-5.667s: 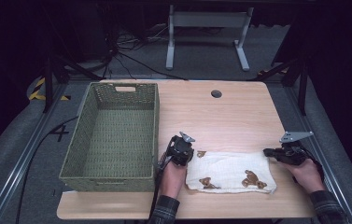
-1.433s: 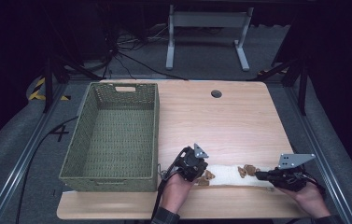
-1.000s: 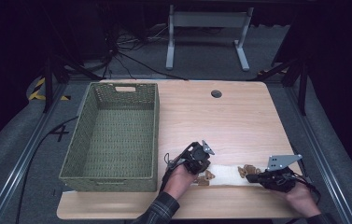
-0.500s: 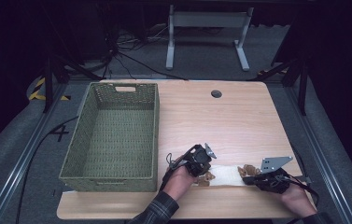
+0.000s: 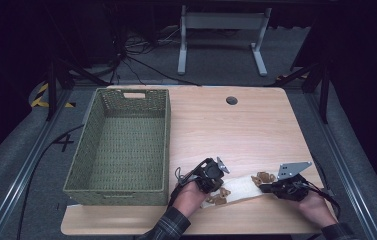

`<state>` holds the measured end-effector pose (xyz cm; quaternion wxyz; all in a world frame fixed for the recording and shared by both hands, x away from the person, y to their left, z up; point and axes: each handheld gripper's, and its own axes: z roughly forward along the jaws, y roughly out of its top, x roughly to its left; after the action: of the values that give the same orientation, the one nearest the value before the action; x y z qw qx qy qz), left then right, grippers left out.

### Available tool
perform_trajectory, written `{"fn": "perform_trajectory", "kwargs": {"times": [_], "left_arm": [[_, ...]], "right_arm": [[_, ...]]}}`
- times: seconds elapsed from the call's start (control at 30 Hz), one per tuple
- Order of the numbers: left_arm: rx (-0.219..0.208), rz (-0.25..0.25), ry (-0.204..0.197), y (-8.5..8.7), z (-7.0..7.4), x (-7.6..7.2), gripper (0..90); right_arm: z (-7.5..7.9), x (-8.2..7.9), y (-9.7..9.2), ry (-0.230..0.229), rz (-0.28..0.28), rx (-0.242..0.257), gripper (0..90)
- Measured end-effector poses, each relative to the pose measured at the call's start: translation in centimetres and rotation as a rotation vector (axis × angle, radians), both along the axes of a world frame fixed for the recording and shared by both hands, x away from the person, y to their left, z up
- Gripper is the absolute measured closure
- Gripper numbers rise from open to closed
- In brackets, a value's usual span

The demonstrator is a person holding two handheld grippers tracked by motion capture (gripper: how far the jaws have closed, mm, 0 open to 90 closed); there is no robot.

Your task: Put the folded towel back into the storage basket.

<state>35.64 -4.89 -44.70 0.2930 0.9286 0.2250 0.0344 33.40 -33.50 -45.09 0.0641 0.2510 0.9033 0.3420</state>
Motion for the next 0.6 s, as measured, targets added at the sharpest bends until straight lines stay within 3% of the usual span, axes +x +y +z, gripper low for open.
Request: {"fn": "perform_trajectory", "kwargs": {"times": [0.17,0.6], "left_arm": [[-0.011,-0.007,0.025,0.4,0.0,-0.6,89.8],[0.012,-0.068,0.033,-0.2,0.1,-2.1,89.8]], "right_arm": [[0.0,1.0,0.0,0.001,-0.01,0.0,89.7],[-0.1,3.8,0.4,-0.007,-0.024,0.017,89.7]]}}
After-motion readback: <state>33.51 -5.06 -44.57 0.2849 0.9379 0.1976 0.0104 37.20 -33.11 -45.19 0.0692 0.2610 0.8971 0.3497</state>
